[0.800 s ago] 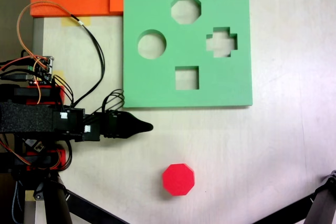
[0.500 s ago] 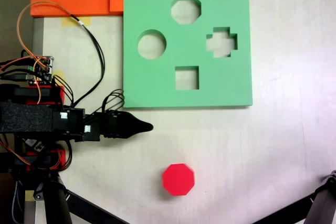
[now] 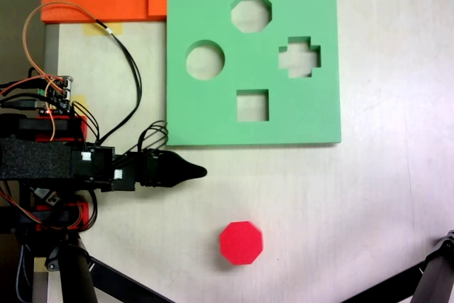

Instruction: Put the octagonal pillar block into the corresponding hole

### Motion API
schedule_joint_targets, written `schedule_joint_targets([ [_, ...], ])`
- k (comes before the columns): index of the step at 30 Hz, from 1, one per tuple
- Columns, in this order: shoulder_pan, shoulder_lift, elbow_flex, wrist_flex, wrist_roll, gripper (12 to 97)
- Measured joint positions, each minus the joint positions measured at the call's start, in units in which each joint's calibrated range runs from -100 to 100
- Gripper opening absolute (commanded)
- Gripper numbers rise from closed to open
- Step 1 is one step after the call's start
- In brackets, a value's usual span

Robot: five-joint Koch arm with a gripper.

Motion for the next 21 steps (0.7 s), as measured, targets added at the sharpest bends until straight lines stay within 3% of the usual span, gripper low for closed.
schedule_joint_targets([
  [5,-0.2,0.0,0.0,0.0,1.0,49.1],
  [14,-8.5,0.0,0.0,0.0,15.3,49.7],
  [21,-11.3,0.0,0.0,-1.4,29.2,48.1],
])
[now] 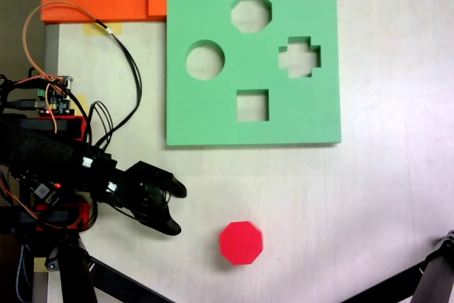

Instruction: Put the octagonal pillar block into the corresponding hole

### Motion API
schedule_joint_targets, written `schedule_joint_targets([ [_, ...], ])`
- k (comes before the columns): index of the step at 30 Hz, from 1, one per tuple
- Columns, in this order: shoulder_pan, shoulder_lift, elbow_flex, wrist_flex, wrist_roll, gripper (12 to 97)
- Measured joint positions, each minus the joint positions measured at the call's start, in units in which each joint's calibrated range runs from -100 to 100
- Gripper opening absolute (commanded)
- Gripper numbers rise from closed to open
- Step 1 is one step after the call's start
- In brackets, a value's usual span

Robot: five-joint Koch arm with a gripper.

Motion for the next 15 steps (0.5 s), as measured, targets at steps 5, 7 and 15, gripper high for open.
schedule_joint_targets([
  [5,-0.3,0.0,9.7,-23.7,5.1,46.2],
  [7,-0.3,0.0,14.1,-34.3,5.9,48.3],
  [15,1.2,0.1,40.4,-71.1,10.0,60.7],
])
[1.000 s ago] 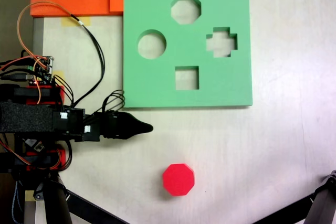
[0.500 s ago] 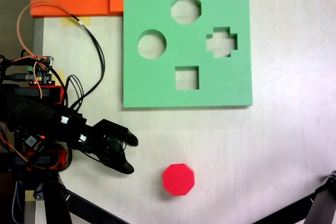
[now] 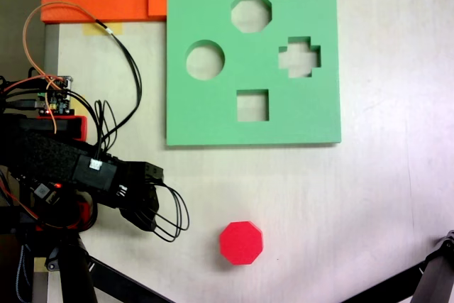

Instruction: Put the octagonal pillar block into the corresponding hole

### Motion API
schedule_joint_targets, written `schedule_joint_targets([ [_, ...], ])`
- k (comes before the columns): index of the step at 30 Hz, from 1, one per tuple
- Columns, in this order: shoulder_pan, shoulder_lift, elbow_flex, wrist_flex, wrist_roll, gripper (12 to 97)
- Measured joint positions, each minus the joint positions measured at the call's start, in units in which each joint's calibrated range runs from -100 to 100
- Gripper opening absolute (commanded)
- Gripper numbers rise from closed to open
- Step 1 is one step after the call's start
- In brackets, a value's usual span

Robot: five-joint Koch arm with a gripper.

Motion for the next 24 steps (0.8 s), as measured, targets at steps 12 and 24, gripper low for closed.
schedule_joint_targets([
  [12,1.7,30.1,35.3,-12.6,-0.2,91.1],
  [24,1.3,71.8,63.0,-16.3,-3.0,90.9],
])
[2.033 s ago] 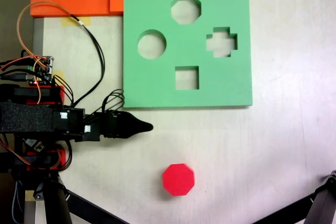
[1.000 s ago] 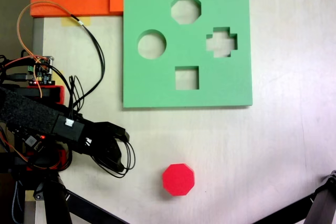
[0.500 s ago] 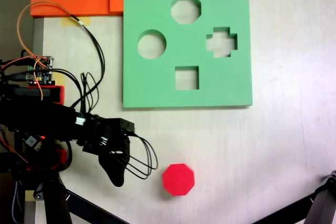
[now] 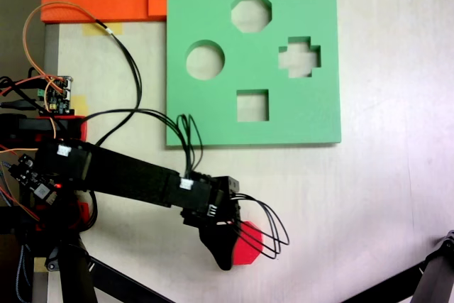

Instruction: Put the octagonal pillar block into the corresponding hole

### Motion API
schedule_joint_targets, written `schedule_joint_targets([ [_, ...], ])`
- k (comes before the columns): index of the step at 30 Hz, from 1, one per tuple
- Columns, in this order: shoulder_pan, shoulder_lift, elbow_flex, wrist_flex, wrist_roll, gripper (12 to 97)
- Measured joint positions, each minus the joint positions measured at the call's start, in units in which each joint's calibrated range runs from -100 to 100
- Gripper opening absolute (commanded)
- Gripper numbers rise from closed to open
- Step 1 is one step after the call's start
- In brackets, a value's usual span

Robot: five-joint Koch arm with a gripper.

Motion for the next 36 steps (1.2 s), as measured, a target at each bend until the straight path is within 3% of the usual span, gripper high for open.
schedule_joint_targets([
  [17,-3.5,21.3,7.9,0.0,-3.1,90.7],
  [30,-3.8,24.4,9.8,-1.9,-3.2,45.3],
  [36,-3.9,24.4,10.4,-5.0,-3.2,31.0],
])
